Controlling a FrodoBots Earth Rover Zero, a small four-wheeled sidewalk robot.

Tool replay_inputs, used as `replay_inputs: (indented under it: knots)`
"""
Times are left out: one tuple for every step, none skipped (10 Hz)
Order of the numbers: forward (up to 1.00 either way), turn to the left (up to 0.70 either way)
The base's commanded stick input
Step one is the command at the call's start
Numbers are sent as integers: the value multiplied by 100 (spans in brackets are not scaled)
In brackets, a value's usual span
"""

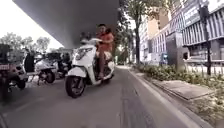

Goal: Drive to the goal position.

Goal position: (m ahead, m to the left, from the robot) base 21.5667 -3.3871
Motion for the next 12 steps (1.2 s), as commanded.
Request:
replay_inputs:
  knots:
    - [45,0]
    - [45,0]
    - [45,0]
    - [45,0]
    - [45,0]
    - [45,0]
    - [45,0]
    - [45,0]
    - [45,0]
    - [45,0]
    - [45,0]
    - [45,0]
